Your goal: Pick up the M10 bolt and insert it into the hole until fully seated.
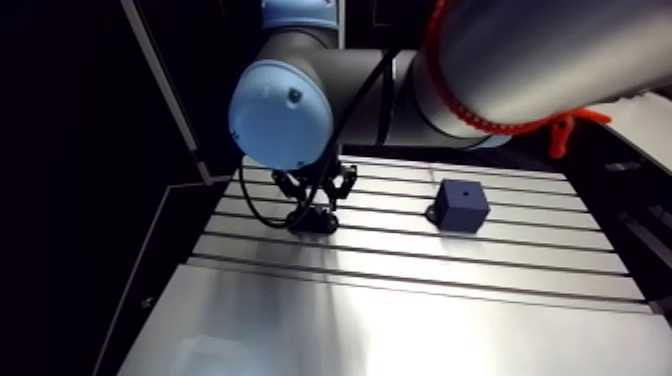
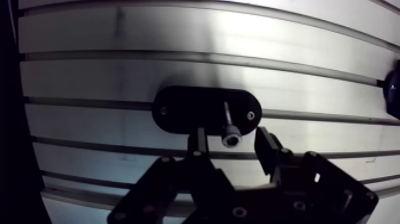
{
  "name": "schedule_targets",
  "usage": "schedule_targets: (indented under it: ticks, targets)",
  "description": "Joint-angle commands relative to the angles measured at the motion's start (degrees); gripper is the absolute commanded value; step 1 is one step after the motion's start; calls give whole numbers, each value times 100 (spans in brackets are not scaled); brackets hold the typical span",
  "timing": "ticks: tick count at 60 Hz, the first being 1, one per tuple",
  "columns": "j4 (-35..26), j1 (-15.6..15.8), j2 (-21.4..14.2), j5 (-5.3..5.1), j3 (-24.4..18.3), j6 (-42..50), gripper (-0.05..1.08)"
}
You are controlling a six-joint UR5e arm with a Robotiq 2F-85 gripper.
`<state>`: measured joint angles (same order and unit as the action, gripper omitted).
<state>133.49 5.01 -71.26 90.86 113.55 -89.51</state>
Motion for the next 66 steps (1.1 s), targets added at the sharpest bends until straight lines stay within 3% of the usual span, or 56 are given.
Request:
schedule_targets:
  ticks: [1,18,66]
  targets:
    - [16,0,46,-2,-3,7,50]
    - [16,1,47,-2,-3,7,59]
    - [16,18,47,-2,-12,34,68]
